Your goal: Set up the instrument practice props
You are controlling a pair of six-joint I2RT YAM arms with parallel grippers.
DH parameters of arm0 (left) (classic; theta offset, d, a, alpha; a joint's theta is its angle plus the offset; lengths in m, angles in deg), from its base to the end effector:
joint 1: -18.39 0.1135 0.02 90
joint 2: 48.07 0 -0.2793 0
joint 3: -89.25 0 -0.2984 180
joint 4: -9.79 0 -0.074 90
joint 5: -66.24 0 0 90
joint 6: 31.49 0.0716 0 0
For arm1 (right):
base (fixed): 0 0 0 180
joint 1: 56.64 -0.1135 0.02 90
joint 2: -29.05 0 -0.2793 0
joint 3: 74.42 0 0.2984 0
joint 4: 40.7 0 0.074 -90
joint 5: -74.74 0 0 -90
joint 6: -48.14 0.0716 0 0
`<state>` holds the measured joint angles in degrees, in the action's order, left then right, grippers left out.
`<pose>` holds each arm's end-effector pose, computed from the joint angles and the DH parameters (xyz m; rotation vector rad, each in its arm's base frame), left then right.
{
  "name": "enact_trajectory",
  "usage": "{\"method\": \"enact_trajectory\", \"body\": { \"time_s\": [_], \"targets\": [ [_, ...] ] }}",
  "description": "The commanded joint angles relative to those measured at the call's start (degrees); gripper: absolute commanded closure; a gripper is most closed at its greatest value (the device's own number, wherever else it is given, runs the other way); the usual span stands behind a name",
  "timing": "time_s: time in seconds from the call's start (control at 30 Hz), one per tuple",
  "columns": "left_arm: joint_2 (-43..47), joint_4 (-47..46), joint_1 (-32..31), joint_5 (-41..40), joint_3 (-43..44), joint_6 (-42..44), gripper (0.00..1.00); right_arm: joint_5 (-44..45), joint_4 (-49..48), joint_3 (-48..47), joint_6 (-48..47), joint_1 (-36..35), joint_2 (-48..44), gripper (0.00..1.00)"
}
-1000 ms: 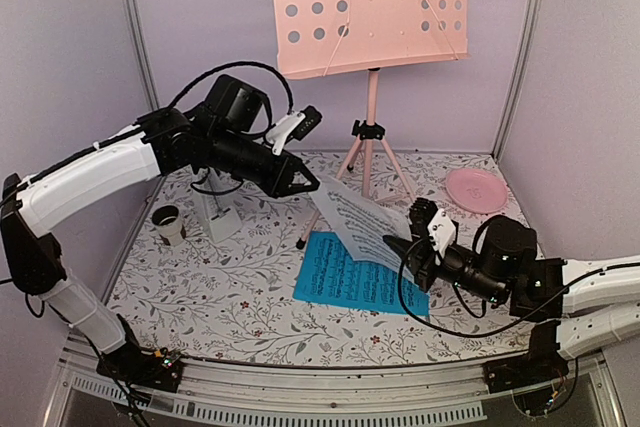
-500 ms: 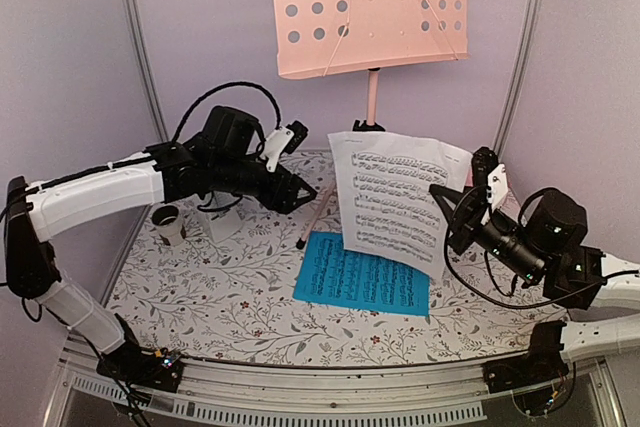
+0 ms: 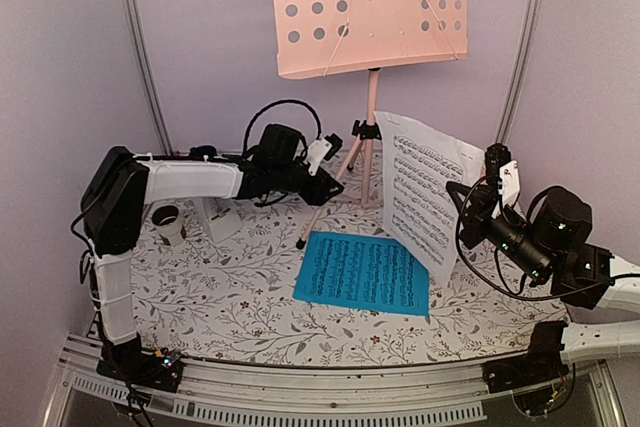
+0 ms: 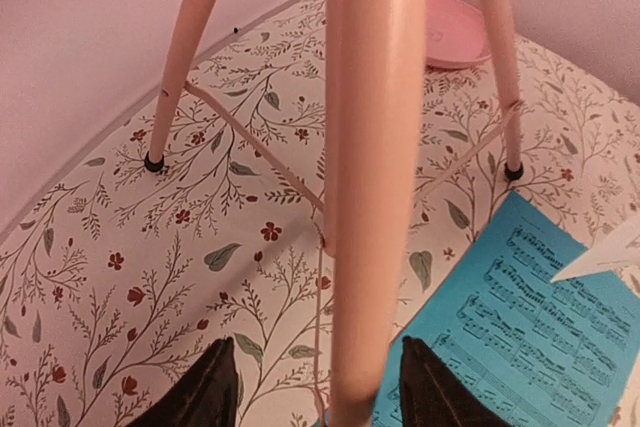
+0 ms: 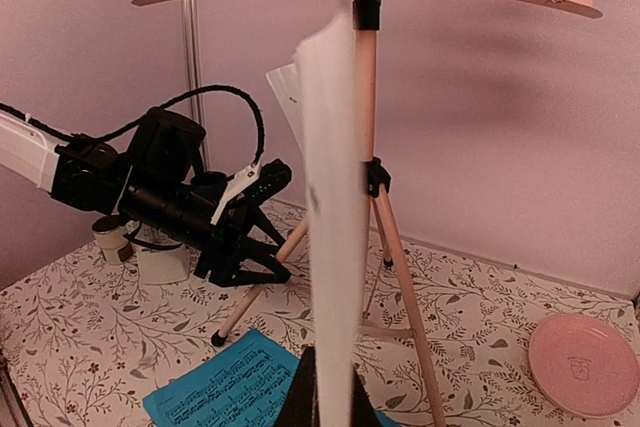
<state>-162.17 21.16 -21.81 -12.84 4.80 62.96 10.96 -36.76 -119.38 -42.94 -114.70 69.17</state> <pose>0.4052 -0.3602 0.2015 0.9187 1.9271 -0.5723 0.1549 0.1886 0.3208 -0.4403 1.5097 0.4283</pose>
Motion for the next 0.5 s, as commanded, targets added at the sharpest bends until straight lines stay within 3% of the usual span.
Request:
{"method": "enact_trajectory", "body": {
  "time_s": [0.0, 0.33, 0.47],
  "targets": [
    [-4.3, -2.2, 1.6, 3.6, 3.8, 1.7, 0.49, 1.2, 0.5, -1.9, 0.4, 0.8, -0.8, 1.0],
    [-1.2, -3.2, 2.3, 1.7, -2.0, 0.6, 0.98, 0.2, 0.9, -2.7, -0.8, 1.8, -1.3, 1.0],
    [3.6, -4.6, 2.3, 1.2, -6.2, -1.0, 1.0, -0.6, 0.9, -3.6, -1.4, 2.0, -1.4, 1.0]
  ]
}}
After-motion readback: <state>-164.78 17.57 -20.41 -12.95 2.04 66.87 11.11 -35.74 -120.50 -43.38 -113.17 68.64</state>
